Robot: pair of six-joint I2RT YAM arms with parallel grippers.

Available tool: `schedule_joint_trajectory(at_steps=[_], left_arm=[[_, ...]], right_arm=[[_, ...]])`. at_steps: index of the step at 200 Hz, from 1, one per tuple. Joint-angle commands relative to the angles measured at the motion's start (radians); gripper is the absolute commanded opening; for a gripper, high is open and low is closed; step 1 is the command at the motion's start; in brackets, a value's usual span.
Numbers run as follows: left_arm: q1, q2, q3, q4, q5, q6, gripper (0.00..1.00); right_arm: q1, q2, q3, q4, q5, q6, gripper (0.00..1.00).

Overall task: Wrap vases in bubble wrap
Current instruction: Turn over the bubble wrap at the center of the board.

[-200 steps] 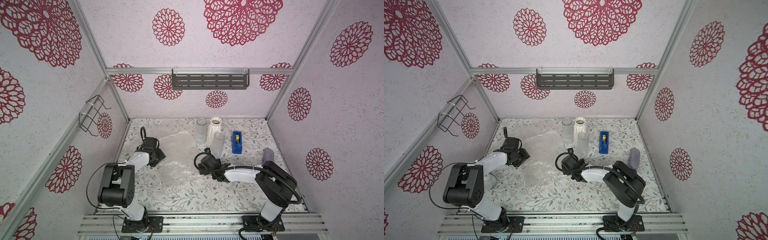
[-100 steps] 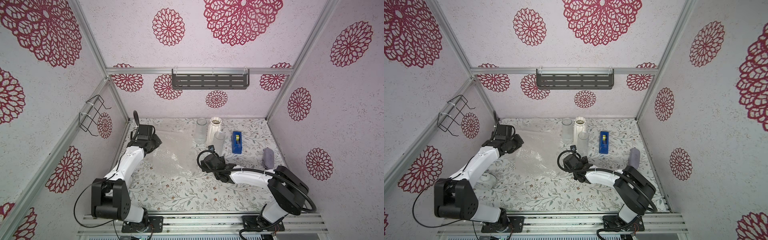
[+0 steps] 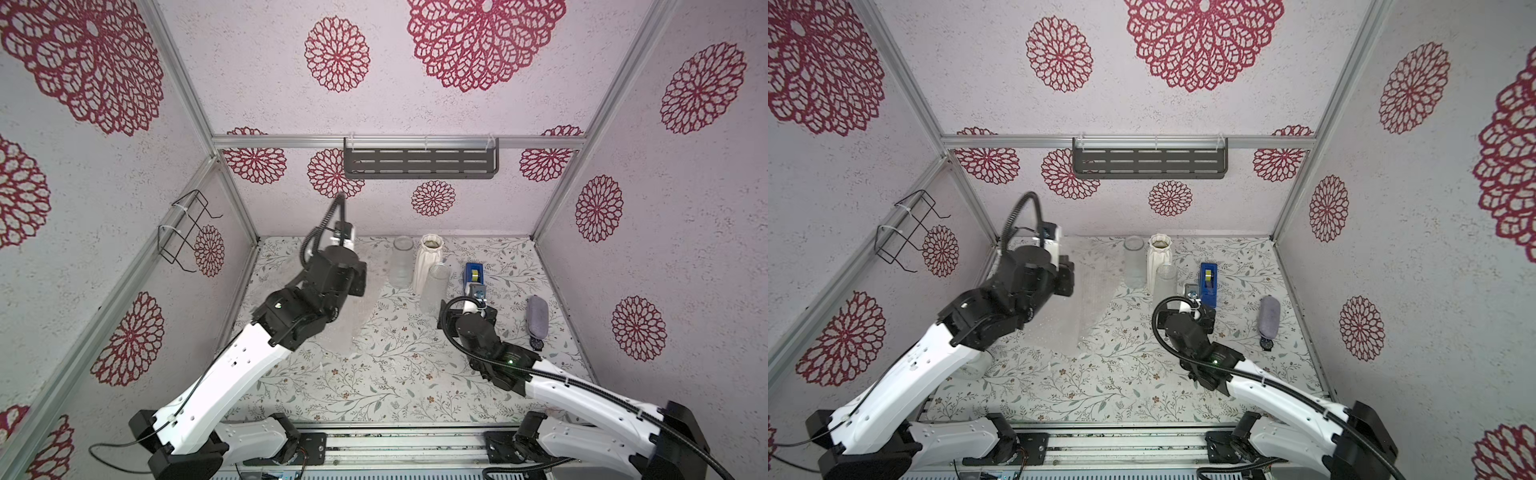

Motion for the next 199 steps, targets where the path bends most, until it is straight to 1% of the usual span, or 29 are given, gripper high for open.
schedule_joint_trajectory(at_steps=[1,14,28,45,64,77,81,95,103,115,130,139,147,162,176,199], left_arm=[[-0.146,0.072,-0.059,-0.059,-0.030,0.139,0.00],[-0.214,0.099,-0.083,-0.057,-0.019,0.143,0.00],[-0.269,0.125,-0.106,-0.052,0.024,0.140,0.00],[-0.312,0.164,-0.131,-0.055,0.071,0.118,0.00],[-0.342,0.198,-0.171,-0.042,0.105,0.065,0.01],[-0.354,0.211,-0.209,-0.006,0.135,0.033,0.16],[-0.358,0.213,-0.216,0.003,0.137,0.023,0.23],[-0.373,0.210,-0.232,0.022,0.152,-0.026,0.53],[-0.381,0.192,-0.244,0.042,0.155,-0.056,0.66],[-0.390,0.138,-0.278,0.090,0.172,-0.096,0.79],[-0.395,0.047,-0.334,0.163,0.182,-0.164,0.88],[-0.395,-0.009,-0.378,0.205,0.172,-0.215,0.92],[-0.395,-0.058,-0.418,0.227,0.138,-0.264,0.94],[-0.382,-0.143,-0.489,0.205,0.030,-0.400,0.99],[-0.330,-0.187,-0.546,0.137,0.014,-0.559,0.97],[-0.241,-0.208,-0.635,0.000,0.052,-0.847,0.90]], right_arm=[[-0.033,-0.140,-0.031,-0.080,0.109,0.032,0.99],[-0.053,-0.221,-0.046,-0.122,0.116,0.046,0.98],[-0.068,-0.288,-0.054,-0.163,0.121,0.057,0.99],[-0.077,-0.338,-0.058,-0.203,0.123,0.068,0.98],[-0.080,-0.353,-0.058,-0.229,0.102,0.085,0.98],[-0.081,-0.341,-0.062,-0.226,0.072,0.087,0.98],[-0.081,-0.334,-0.064,-0.225,0.061,0.088,0.98],[-0.081,-0.299,-0.060,-0.221,0.026,0.089,0.98],[-0.082,-0.274,-0.055,-0.222,0.008,0.090,0.98],[-0.081,-0.238,-0.045,-0.224,-0.010,0.089,0.98],[-0.082,-0.204,-0.033,-0.216,-0.032,0.075,0.98],[-0.081,-0.186,-0.030,-0.198,-0.061,0.053,0.98],[-0.081,-0.166,-0.028,-0.181,-0.093,0.038,0.98],[-0.080,-0.118,-0.026,-0.154,-0.163,0.023,0.97],[-0.080,-0.056,-0.025,-0.136,-0.232,0.024,0.97],[-0.079,0.066,-0.024,-0.105,-0.317,0.065,0.97]])
